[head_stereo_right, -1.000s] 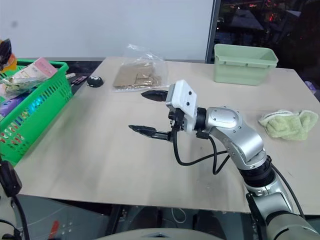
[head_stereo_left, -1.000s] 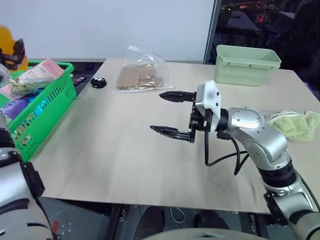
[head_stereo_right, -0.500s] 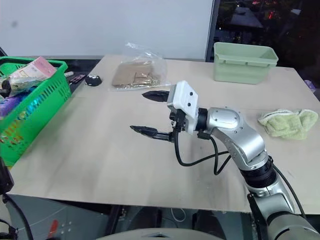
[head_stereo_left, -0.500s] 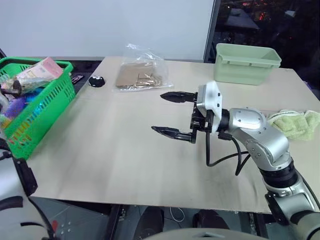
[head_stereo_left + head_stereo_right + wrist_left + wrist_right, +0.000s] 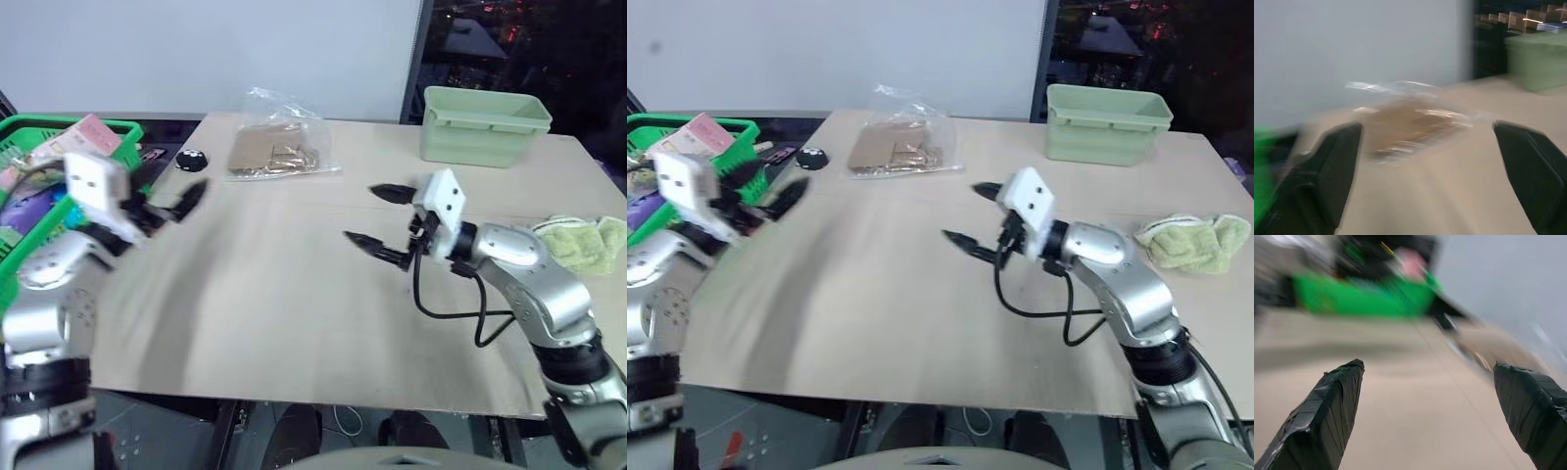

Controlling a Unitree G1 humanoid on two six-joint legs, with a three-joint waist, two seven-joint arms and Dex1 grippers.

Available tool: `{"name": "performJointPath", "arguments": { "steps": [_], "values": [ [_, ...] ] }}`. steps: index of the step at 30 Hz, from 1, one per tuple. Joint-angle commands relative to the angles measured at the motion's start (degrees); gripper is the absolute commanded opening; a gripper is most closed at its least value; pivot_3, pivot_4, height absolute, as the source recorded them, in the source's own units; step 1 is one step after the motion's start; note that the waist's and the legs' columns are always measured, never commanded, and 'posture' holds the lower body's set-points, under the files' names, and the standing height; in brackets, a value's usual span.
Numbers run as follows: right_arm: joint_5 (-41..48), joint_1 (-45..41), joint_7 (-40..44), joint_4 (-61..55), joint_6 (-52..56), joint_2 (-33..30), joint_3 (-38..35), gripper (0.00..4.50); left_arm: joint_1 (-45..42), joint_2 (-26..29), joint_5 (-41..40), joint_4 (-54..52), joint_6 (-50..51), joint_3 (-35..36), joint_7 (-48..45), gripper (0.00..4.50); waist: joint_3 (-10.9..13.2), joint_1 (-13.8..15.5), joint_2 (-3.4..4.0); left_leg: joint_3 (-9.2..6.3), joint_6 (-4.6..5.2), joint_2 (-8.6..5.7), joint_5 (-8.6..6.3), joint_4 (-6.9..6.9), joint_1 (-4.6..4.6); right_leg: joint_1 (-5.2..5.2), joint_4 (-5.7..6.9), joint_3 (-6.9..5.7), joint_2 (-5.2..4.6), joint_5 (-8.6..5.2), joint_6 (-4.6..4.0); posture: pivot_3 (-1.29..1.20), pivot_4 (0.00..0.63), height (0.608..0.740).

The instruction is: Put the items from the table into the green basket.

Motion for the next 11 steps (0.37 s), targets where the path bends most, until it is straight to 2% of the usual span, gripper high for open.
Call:
{"name": "performJointPath", "arguments": {
  "steps": [1, 6, 11],
  "values": [
    [-3.44, 6.17, -6.57, -3.33, 3.08, -2.94, -7.61, 4.5, 2.56, -3.06, -1.8, -10.7, 7.89, -4.69, 4.27, 4.42, -0.01, 0.12, 0.09, 0.04, 0.01, -0.02, 0.0, 0.04, 0.03, 0.0, 0.02, 0.07, 0.02, 0.0, 0.01, 0.05, 0.0, 0.74],
    [-5.31, 16.78, -12.76, -8.82, 5.91, -3.01, -14.65, 4.5, 4.73, -5.56, 0.12, -13.59, 12.06, -7.99, 6.55, 4.42, -0.07, -1.54, 0.29, -0.02, 0.02, 0.06, 0.02, 0.04, 0.09, -0.01, 0.06, 0.14, 0.22, -0.02, 0.0, 0.02, 0.0, 0.74],
    [-5.25, 22.12, -15.27, -13.15, 6.41, -1.66, -16.46, 4.5, 4.56, -7.58, 1.79, -14.68, 14.91, -9.83, 8.56, 4.42, -0.17, -3.19, 0.46, 0.06, 0.02, 0.06, 0.01, 0.07, 0.1, 0.02, -0.01, 0.26, 0.22, -0.03, 0.01, -0.05, 0.0, 0.74]
  ]
}}
